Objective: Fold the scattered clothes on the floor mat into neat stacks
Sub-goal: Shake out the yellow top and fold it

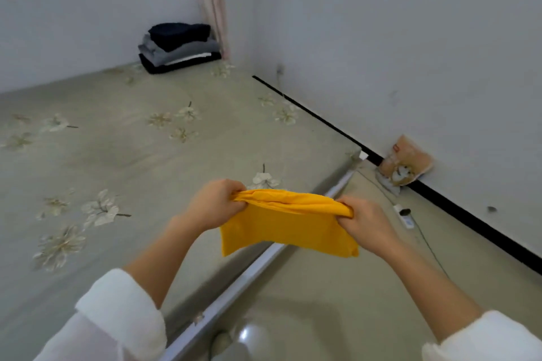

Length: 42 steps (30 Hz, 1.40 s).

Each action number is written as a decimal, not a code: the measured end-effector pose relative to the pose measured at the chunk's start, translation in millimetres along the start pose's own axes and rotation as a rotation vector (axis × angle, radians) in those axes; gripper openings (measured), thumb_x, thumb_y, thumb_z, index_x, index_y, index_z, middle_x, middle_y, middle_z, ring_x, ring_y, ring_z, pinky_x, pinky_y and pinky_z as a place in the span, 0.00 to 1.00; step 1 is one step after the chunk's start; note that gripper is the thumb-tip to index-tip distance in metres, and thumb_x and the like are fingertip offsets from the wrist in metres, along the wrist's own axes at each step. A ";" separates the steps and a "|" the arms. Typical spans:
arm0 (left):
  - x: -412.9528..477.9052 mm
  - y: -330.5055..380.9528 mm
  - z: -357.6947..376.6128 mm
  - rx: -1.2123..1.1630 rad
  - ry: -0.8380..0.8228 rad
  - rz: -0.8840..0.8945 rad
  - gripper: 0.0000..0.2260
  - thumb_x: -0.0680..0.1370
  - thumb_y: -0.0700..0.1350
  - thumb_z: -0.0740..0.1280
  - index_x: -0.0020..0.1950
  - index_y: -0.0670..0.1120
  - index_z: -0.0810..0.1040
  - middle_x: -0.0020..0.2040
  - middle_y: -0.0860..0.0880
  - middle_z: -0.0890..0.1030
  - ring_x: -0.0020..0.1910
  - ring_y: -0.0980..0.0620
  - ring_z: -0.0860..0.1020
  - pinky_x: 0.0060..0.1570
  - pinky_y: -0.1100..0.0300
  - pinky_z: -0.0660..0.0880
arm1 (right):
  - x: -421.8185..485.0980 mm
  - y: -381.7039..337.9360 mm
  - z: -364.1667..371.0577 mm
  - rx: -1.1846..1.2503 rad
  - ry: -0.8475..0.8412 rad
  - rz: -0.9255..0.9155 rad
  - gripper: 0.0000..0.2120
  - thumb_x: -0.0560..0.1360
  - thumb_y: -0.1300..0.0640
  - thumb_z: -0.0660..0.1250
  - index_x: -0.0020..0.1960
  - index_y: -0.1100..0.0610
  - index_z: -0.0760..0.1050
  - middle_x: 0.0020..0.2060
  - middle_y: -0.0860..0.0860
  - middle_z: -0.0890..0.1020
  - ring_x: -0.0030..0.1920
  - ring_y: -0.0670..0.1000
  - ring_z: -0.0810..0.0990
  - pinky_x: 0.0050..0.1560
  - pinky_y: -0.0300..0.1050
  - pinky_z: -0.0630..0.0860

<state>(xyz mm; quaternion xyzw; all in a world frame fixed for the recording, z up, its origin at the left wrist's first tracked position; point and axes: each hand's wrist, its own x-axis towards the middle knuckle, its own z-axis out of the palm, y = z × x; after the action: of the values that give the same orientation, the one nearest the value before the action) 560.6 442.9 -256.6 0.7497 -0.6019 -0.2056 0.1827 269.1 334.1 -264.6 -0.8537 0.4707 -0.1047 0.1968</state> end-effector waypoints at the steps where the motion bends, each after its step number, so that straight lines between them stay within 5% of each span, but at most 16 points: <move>1: 14.0 10.5 4.1 0.008 -0.012 0.018 0.03 0.74 0.46 0.66 0.44 0.50 0.79 0.39 0.50 0.80 0.38 0.52 0.77 0.35 0.58 0.71 | 0.7 13.0 -6.0 -0.002 0.012 0.022 0.07 0.72 0.58 0.66 0.48 0.51 0.80 0.42 0.51 0.83 0.46 0.55 0.80 0.45 0.50 0.72; 16: 275.5 125.5 77.1 -0.029 -0.149 0.235 0.02 0.74 0.45 0.68 0.43 0.53 0.79 0.37 0.53 0.78 0.38 0.54 0.76 0.34 0.61 0.69 | 119.6 197.4 -80.7 -0.009 0.086 0.253 0.07 0.75 0.55 0.66 0.51 0.48 0.79 0.46 0.48 0.83 0.45 0.50 0.78 0.42 0.43 0.70; 25: 443.1 208.3 93.8 -0.050 -0.231 0.351 0.03 0.74 0.44 0.68 0.44 0.49 0.81 0.37 0.51 0.81 0.37 0.54 0.77 0.34 0.62 0.69 | 218.0 294.9 -142.3 -0.004 0.132 0.402 0.08 0.77 0.56 0.64 0.52 0.47 0.79 0.46 0.48 0.83 0.47 0.52 0.79 0.47 0.46 0.73; 30: 527.6 256.1 110.2 -0.096 -0.211 0.395 0.06 0.74 0.45 0.68 0.39 0.54 0.77 0.35 0.53 0.79 0.36 0.56 0.76 0.33 0.61 0.69 | 270.7 355.9 -174.6 0.065 0.195 0.440 0.08 0.77 0.55 0.64 0.53 0.50 0.80 0.47 0.49 0.83 0.47 0.52 0.79 0.47 0.50 0.76; 36: 626.7 309.9 146.1 -0.202 -0.069 0.327 0.03 0.75 0.46 0.68 0.42 0.54 0.79 0.34 0.57 0.77 0.35 0.62 0.75 0.31 0.66 0.65 | 354.3 455.9 -215.9 0.131 0.202 0.339 0.08 0.73 0.59 0.68 0.52 0.53 0.82 0.46 0.51 0.84 0.45 0.52 0.80 0.42 0.44 0.72; 42: 721.6 358.6 172.3 -0.242 0.002 0.153 0.04 0.74 0.42 0.69 0.40 0.51 0.80 0.34 0.50 0.79 0.35 0.52 0.77 0.34 0.57 0.71 | 462.1 551.6 -271.4 0.133 0.139 0.229 0.06 0.74 0.58 0.68 0.49 0.54 0.81 0.44 0.52 0.84 0.44 0.53 0.81 0.44 0.49 0.76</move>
<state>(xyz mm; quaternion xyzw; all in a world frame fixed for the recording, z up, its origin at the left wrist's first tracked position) 310.7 -341.9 -279.6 0.6743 -0.6279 -0.2614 0.2877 -3.0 -385.2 -262.8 -0.7701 0.5696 -0.1714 0.2306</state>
